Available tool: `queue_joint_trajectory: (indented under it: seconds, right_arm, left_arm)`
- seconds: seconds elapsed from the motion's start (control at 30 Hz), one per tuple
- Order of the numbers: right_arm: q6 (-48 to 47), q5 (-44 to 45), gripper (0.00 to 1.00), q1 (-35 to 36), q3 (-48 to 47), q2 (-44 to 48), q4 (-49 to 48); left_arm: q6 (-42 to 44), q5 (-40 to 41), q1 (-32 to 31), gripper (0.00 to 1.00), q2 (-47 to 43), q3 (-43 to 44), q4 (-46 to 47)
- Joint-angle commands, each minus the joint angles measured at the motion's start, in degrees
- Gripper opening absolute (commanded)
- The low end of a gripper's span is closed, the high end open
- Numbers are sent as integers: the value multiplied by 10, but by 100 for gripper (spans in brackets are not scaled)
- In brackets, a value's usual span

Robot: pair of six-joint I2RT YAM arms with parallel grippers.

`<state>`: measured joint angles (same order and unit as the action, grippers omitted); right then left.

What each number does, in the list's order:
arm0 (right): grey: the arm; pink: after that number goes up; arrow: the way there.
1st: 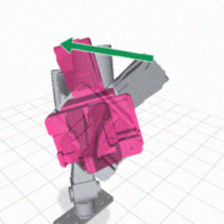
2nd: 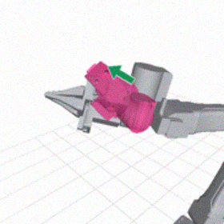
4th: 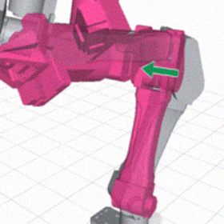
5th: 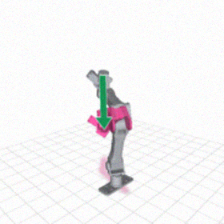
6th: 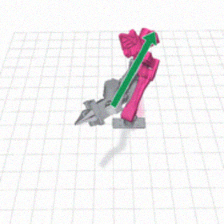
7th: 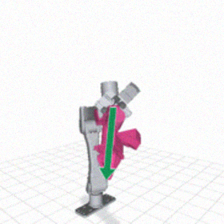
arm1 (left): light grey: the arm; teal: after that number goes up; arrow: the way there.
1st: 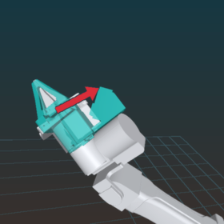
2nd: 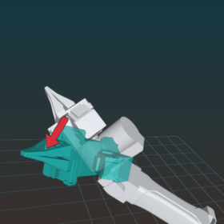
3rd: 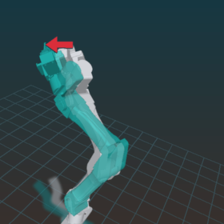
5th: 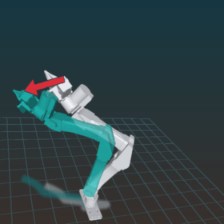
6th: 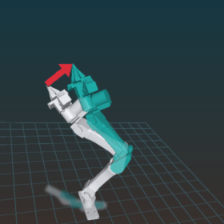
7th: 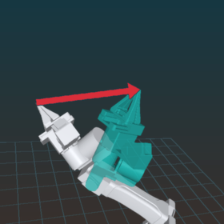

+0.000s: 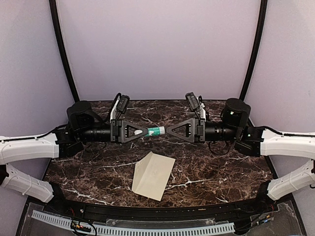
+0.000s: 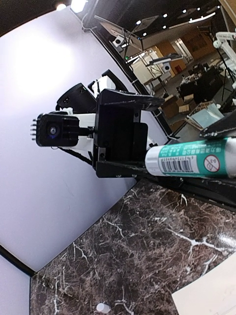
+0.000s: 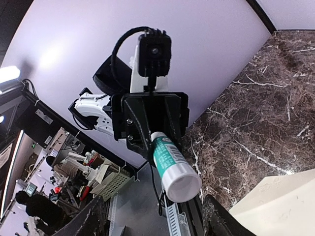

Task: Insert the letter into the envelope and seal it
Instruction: Unscrew the solid glue.

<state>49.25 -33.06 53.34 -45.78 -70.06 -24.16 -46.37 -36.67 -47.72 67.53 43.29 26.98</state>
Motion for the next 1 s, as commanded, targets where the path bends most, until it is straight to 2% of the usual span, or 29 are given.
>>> queue_joint_trajectory:
  seconds: [0.0, 0.13, 0.33, 0.5, 0.7, 0.97]
  right_arm:
    - [-104, 8, 64, 5, 8, 12, -18]
    - [-136, 15, 64, 11, -6, 8, 3]
    - [-154, 9, 63, 24, -28, -13, 6]
    - [-137, -5, 48, 25, -28, -20, -21]
    - [-113, -12, 36, 25, -21, -20, -50]
    - [-96, -22, 21, 25, -33, -32, -41]
  left_arm:
    - [-112, -49, 5, 0, 14, -15, 98]
    - [-147, -76, 4, 0, 19, -20, 135]
    - [-143, -81, 4, 0, 16, -15, 118]
    - [-142, -85, 4, 0, 15, -15, 112]
    - [-138, -87, 4, 0, 12, -15, 107]
    - [-122, -98, 4, 0, 12, -12, 100]
